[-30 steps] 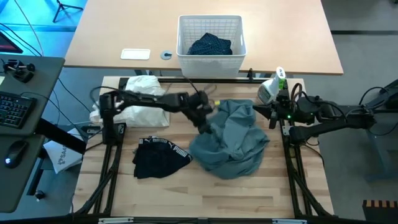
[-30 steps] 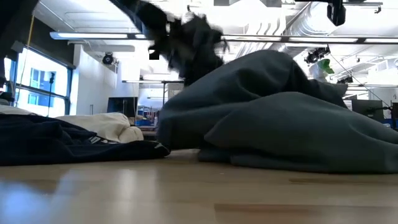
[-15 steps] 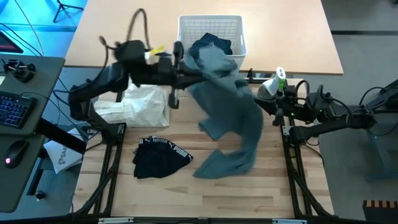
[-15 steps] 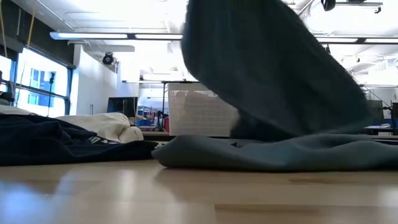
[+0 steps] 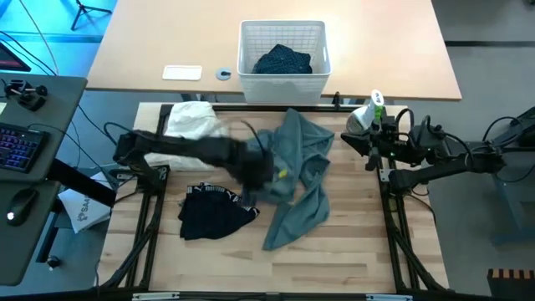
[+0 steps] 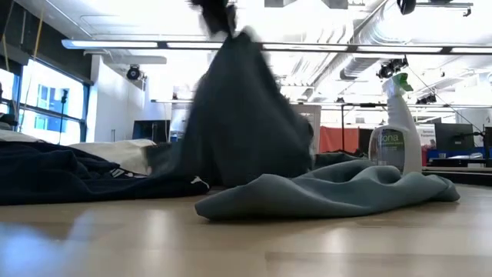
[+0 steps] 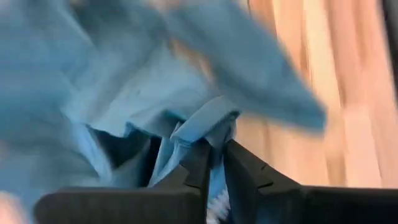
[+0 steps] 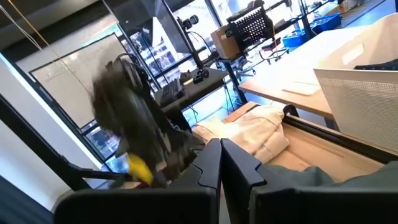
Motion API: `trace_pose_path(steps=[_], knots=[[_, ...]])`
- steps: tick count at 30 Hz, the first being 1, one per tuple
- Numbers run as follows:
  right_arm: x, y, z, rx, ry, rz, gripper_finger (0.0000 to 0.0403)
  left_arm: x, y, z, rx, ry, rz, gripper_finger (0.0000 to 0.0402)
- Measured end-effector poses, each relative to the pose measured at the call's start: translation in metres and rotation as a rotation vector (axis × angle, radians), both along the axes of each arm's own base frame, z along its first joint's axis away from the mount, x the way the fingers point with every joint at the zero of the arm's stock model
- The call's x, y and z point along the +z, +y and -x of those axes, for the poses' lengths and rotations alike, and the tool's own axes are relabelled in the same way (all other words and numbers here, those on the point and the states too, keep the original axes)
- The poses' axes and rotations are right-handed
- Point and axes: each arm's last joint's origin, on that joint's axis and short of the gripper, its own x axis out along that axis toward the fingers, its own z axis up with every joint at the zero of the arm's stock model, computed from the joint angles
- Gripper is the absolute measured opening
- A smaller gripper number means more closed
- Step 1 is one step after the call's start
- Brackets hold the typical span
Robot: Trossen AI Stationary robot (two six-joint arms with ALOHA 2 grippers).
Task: Fold Laundry from Bin
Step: Fold the green pants
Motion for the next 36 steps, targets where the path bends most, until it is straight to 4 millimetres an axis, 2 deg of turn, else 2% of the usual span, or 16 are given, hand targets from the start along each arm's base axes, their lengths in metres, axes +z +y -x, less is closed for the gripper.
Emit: trace_pose_path(steps=[3, 6, 8, 11, 13, 15, 17, 22, 27, 32, 36], knots=[[-0.001, 0.0, -0.001, 0.0, 0.007, 0.0, 0.0005, -0.047, -0.01, 0.009, 0.01, 0.18, 0.113, 0.0057], [-0.002, 0.0, -0.002, 0.001, 0.016, 0.002, 0.0005, -0.065, -0.017, 0.023, 0.054, 0.309, 0.227, 0.0076], [-0.004, 0.001, -0.005, 0.001, 0.039, 0.006, 0.0005, -0.065, -0.022, 0.031, 0.083, 0.366, 0.255, 0.0081], [-0.007, 0.001, -0.01, 0.002, 0.073, 0.014, 0.0005, -0.054, -0.029, 0.042, 0.106, 0.373, 0.236, 0.0082], [-0.011, 0.002, -0.014, 0.005, 0.101, 0.018, 0.0005, -0.047, -0.031, 0.046, 0.146, 0.334, 0.186, 0.008], [-0.013, 0.002, -0.019, 0.005, 0.123, 0.021, 0.0005, -0.042, -0.029, 0.046, 0.26, 0.27, 0.117, 0.0079], [-0.016, 0.003, -0.025, 0.005, 0.144, 0.024, 0.0005, -0.037, -0.019, 0.043, 0.427, 0.187, 0.095, 0.0081], [-0.022, 0.004, -0.035, 0.005, 0.186, 0.029, 0.0005, -0.035, 0.028, 0.028, 0.693, 0.058, 0.27, 0.0112], [-0.023, 0.006, -0.038, 0.045, 0.188, -0.005, 0.0005, -0.058, 0.071, 0.022, 0.83, -0.027, 0.515, 0.0172], [-0.022, 0.008, -0.036, 0.132, 0.178, -0.038, 0.0005, -0.098, 0.082, 0.024, 0.857, -0.066, 0.742, 0.022], [-0.022, 0.009, -0.036, 0.149, 0.178, -0.04, 0.0005, -0.113, 0.081, 0.021, 0.849, -0.222, 0.92, 0.0227]])
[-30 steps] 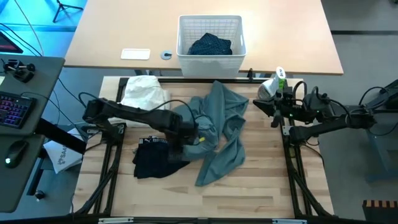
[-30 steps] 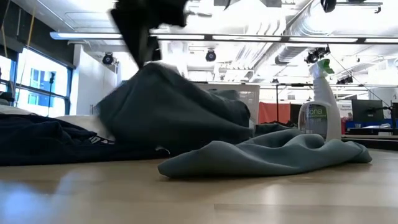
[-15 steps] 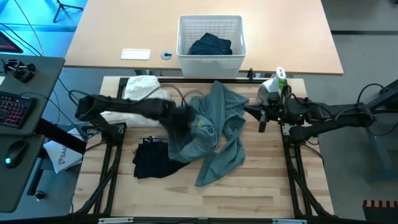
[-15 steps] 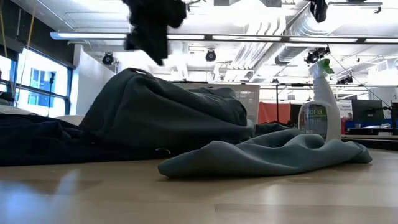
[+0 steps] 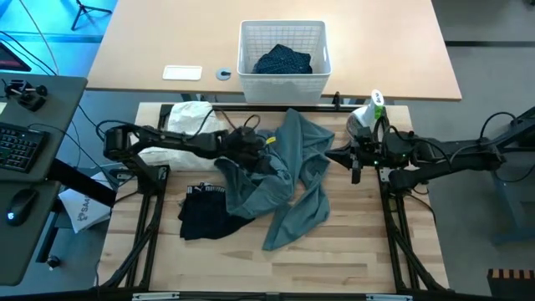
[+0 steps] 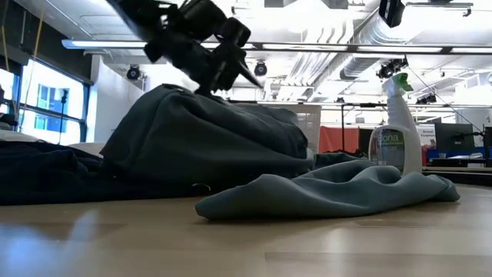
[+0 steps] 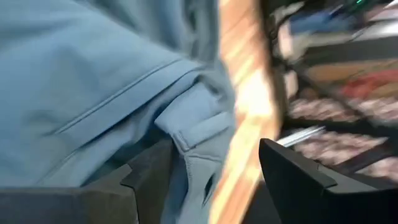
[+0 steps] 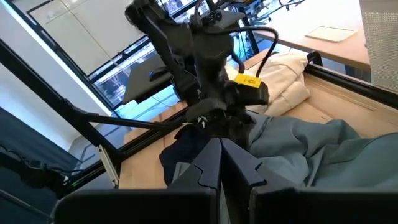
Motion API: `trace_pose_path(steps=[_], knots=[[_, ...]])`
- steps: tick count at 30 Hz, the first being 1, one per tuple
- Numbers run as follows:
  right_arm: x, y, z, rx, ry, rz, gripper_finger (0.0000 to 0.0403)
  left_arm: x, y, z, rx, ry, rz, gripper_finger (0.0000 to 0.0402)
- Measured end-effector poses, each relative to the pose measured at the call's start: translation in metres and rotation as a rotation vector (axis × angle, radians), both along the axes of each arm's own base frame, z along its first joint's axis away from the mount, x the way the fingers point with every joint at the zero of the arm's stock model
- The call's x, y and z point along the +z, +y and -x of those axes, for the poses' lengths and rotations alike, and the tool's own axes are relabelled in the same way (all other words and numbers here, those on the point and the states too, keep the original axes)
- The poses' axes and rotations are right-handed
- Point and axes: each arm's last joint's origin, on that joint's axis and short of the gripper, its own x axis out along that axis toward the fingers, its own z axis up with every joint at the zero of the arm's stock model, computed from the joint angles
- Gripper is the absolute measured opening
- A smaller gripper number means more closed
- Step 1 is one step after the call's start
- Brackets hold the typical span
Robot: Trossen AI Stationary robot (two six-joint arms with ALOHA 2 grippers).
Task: Fold Laundry from Bin
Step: Fold the green pants
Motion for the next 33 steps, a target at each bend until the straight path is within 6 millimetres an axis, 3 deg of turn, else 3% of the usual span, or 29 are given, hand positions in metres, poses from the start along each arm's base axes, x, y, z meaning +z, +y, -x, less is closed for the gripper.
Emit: trace_pose_path(steps=[5, 10, 12, 17, 22, 25, 29, 33], knots=[[0.0, 0.0, 0.0, -0.012, 0.0, 0.003, 0.0005, -0.017, -0.013, -0.006, 0.016, -0.098, 0.059, 0.0223], [0.001, -0.001, 0.0, -0.028, -0.008, 0.005, 0.0005, -0.012, -0.03, -0.025, -0.052, -0.281, 0.02, 0.0196], [0.001, -0.001, 0.0, -0.028, -0.012, 0.005, 0.0005, 0.002, -0.037, -0.037, -0.104, -0.413, -0.056, 0.018], [0.004, -0.001, 0.003, -0.027, -0.039, 0.001, 0.0005, 0.07, -0.051, -0.069, -0.25, -0.68, -0.335, 0.0127], [0.013, -0.002, 0.017, 0.001, -0.107, -0.013, 0.0005, 0.156, -0.057, -0.081, -0.415, -0.739, -0.606, 0.0042], [0.024, -0.004, 0.032, 0.0, -0.207, -0.024, 0.0005, 0.217, -0.056, -0.07, -0.468, -0.748, -0.808, 0.0008], [0.046, -0.006, 0.053, 0.001, -0.423, 0.008, 0.0005, 0.292, -0.051, -0.039, -0.41, -0.785, -1.088, 0.001], [0.068, -0.008, 0.072, -0.017, -0.654, 0.092, 0.0005, 0.351, -0.039, -0.003, -0.281, -0.941, -1.273, 0.0003]])
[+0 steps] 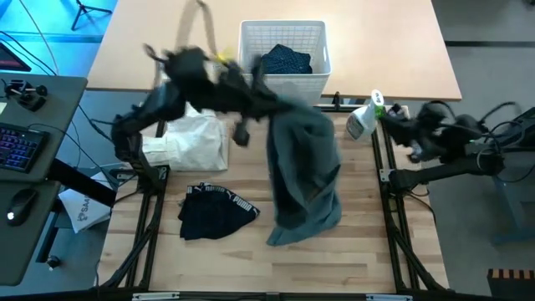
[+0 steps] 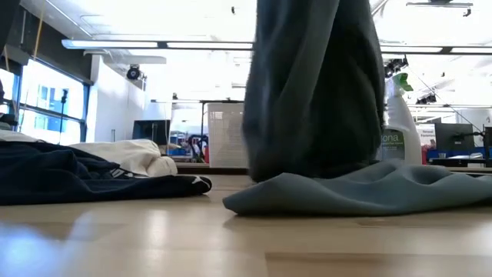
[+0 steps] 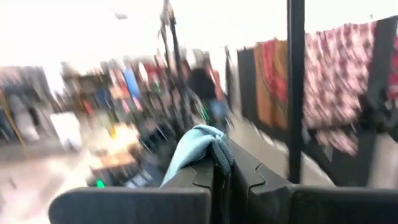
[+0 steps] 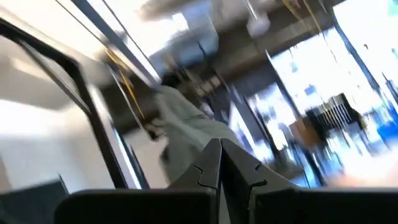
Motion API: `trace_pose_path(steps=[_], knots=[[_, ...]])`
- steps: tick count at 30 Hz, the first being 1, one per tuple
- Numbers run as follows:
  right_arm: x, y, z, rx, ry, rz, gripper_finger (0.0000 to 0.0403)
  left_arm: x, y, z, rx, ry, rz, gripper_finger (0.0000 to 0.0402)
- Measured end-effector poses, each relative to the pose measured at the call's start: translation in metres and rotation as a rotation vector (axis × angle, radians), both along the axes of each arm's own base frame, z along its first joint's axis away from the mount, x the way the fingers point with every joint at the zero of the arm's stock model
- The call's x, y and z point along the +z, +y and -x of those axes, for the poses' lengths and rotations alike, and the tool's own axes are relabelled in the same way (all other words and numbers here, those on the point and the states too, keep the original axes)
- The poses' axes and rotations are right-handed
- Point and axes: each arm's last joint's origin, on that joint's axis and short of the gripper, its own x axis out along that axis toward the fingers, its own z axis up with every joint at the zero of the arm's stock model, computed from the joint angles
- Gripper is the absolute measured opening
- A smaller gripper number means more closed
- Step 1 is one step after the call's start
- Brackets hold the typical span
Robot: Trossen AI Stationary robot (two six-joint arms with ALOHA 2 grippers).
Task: Fold Laundry from Bin
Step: Fold the green pants
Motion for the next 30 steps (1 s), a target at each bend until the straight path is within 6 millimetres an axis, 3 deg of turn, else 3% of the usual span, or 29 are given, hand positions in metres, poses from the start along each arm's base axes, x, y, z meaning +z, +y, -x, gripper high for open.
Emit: trace_pose_path(steps=[3, 7, 12, 17, 24, 30], knots=[[0.01, 0.001, 0.007, 0.012, -0.116, 0.064, 0.0005, 0.018, 0.007, 0.017, 0.025, -0.114, -0.005, 0.0003], [0.009, 0.003, -0.003, 0.014, -0.082, 0.159, 0.0005, 0.013, 0.013, 0.019, 0.043, -0.044, 0.023, 0.0002], [-0.005, 0.007, -0.036, 0.001, 0.073, 0.213, 0.002, -0.016, 0.017, 0.003, 0.073, 0.191, 0.058, 0.0002], [-0.018, 0.008, -0.058, -0.028, 0.247, 0.215, 0.0089, -0.055, 0.02, -0.024, 0.096, 0.428, 0.152, 0.0001], [0.0, 0.007, -0.08, -0.09, 0.608, 0.244, 0.0205, -0.095, 0.018, -0.059, 0.097, 0.589, 0.239, 0.0001], [0.011, 0.009, -0.107, -0.082, 0.903, 0.295, 0.0239, -0.112, 0.019, -0.077, 0.105, 0.634, 0.317, 0.0001]])
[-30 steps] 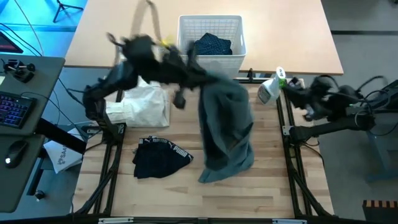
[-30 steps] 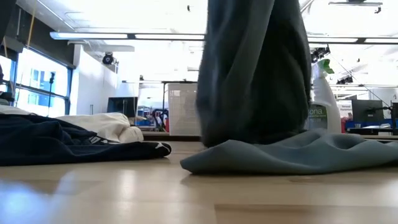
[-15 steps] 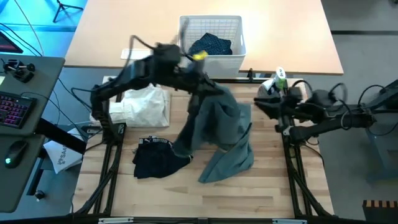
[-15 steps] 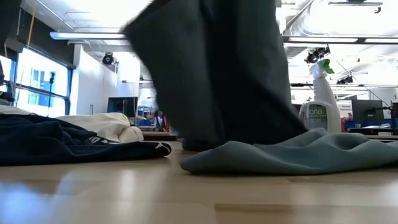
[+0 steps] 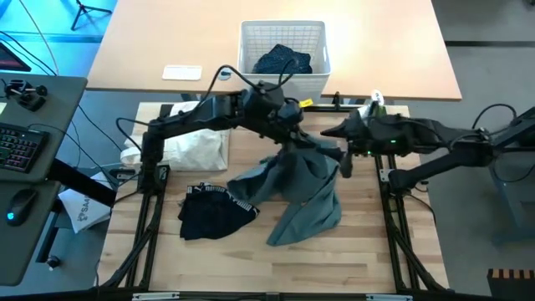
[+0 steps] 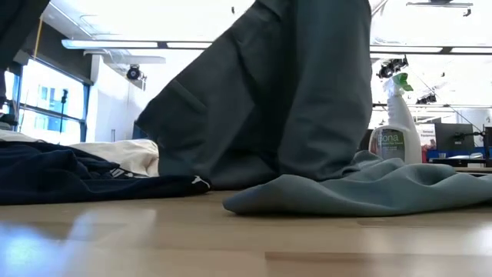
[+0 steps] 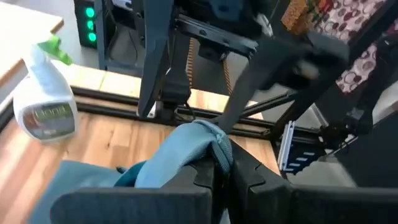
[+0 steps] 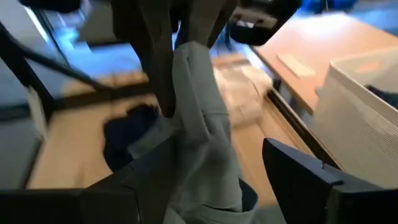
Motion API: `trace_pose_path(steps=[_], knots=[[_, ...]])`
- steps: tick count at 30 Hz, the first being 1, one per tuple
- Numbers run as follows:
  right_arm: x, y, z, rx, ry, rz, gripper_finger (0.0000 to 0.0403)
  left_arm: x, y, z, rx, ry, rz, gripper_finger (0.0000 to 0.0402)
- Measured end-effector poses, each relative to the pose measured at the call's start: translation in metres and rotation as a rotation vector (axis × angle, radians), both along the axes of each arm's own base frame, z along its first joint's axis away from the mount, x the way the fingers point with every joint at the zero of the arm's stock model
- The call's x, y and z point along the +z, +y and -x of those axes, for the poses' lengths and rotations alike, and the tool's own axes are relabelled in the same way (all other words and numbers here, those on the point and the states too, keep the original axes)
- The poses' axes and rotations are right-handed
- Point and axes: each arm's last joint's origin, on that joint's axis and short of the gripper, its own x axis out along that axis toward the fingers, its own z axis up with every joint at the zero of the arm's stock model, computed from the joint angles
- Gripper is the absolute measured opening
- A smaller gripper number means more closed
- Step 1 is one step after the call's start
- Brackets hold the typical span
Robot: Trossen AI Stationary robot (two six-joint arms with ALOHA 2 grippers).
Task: Fold Laundry from Bin
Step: Fold the green pants
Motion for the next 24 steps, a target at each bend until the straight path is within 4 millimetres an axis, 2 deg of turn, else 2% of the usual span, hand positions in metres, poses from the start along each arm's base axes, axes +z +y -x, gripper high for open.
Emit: trace_pose_path(steps=[6, 10, 13, 15, 19, 24], knots=[[0.004, 0.002, -0.024, 0.011, 0.158, 0.075, 0.0228, -0.006, 0.002, -0.009, 0.037, 0.005, 0.086, 0.0022], [0.006, 0.004, -0.034, 0.052, 0.176, 0.114, 0.0198, -0.005, 0.006, -0.01, 0.036, -0.014, 0.127, 0.0068], [0.005, 0.004, -0.036, 0.065, 0.189, 0.122, 0.0161, -0.005, 0.009, -0.009, 0.04, -0.016, 0.13, 0.0105], [0.004, 0.002, -0.035, 0.049, 0.2, 0.095, 0.0124, -0.004, 0.011, -0.008, 0.042, -0.015, 0.131, 0.0126], [0.0, -0.004, -0.024, 0.01, 0.219, 0.039, 0.0024, 0.003, 0.013, 0.003, -0.003, 0.002, 0.121, 0.0154], [-0.022, -0.011, 0.008, -0.081, 0.228, -0.044, 0.0009, 0.008, 0.01, 0.04, -0.018, 0.188, 0.086, 0.0162]])
